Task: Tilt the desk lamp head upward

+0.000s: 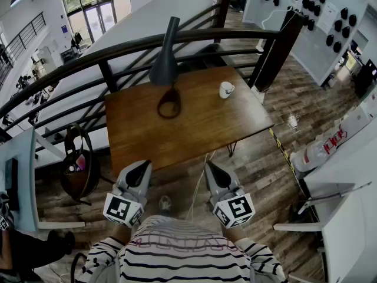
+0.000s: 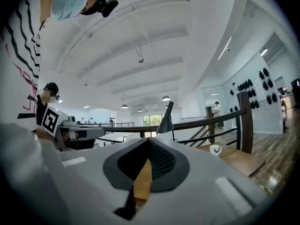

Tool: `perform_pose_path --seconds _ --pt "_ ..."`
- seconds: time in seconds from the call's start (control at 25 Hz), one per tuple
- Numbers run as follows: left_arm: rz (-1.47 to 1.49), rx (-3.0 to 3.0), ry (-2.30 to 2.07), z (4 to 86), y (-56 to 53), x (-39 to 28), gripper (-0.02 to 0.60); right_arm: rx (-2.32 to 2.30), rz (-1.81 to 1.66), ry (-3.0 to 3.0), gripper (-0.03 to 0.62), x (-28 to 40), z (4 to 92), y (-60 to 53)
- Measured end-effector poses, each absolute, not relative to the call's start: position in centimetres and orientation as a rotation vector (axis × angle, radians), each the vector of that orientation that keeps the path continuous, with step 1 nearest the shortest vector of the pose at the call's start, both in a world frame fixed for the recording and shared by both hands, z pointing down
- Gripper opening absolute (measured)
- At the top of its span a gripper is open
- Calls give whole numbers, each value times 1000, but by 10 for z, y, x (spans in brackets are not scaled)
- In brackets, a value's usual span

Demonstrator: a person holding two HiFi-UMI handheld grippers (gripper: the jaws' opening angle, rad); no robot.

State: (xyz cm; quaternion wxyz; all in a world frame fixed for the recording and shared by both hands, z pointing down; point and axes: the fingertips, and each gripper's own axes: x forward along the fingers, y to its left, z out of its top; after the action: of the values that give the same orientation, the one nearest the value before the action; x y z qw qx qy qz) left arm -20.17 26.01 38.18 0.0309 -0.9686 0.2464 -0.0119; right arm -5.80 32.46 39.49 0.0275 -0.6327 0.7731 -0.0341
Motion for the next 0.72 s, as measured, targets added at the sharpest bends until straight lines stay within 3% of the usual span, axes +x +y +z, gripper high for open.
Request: perform_pose_path --seconds 0.4,0.52,0.64,0.72 --pt "-43 -3012 678 394 245 -196 2 -1876 -122 2382 0 -64 400 301" --pt "-55 -3022 655 400 225 -193 2 -1906 -125 2372 68 -62 404 281" --pt "-67 -3043 627 407 197 -185 7 -1925 -121 2354 71 -56 404 256" --pt "-70 -3059 588 406 177 -178 57 -1936 -114 2351 94 -54 401 236"
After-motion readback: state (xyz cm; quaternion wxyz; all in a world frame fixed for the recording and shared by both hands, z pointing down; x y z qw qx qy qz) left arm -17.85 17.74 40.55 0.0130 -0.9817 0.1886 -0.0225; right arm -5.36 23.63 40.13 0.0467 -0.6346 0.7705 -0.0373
